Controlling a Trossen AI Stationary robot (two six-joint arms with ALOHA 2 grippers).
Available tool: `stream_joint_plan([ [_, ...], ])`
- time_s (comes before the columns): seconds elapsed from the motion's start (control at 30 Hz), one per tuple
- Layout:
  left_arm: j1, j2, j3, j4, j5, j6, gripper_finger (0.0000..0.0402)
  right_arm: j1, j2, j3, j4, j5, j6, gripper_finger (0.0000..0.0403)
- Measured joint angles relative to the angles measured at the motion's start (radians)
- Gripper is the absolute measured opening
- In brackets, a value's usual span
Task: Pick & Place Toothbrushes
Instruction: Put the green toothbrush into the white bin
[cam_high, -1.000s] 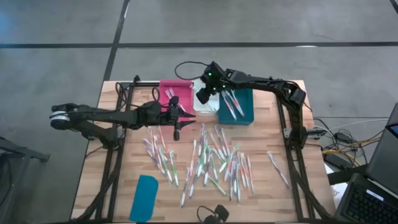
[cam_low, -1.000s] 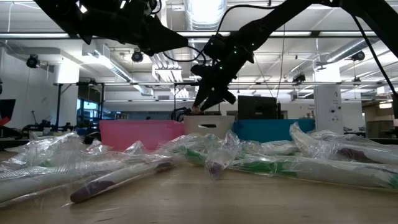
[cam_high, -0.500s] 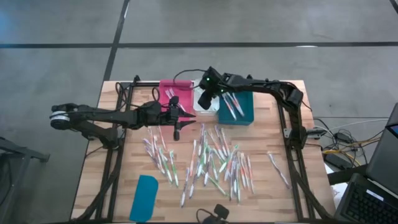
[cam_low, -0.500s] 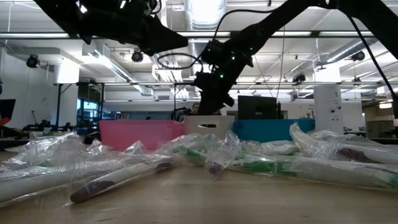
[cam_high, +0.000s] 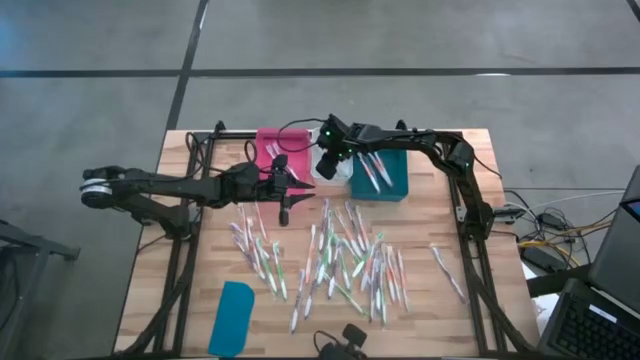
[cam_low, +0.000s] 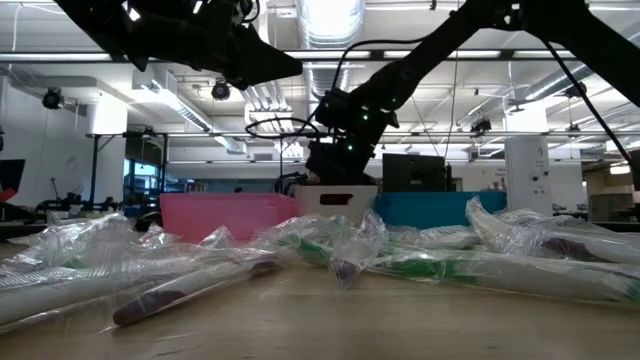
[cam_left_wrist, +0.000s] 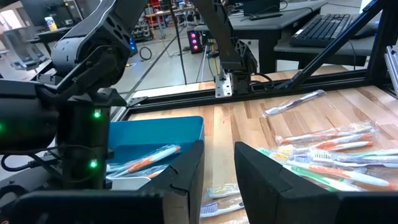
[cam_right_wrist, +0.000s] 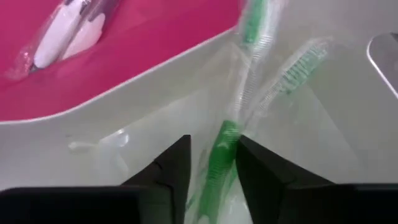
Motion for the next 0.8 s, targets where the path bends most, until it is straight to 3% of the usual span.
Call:
stream_joint_plan([
  [0.27, 0.0, 0.0, 0.0, 0.0, 0.0, 0.0, 0.0094, 0.0, -0.004, 0.019, -0.002, -0.003, 0.027, 0.0021],
  [0.43, 0.0, 0.0, 0.0, 0.0, 0.0, 0.0, 0.0094, 0.0, -0.007, 0.043, -0.042, -0.004, 0.081, 0.0017],
  [0.8, 0.0, 0.0, 0.0, 0.0, 0.0, 0.0, 0.0094, 0.0, -0.011, 0.243, -0.349, -0.006, 0.19, 0.0006],
])
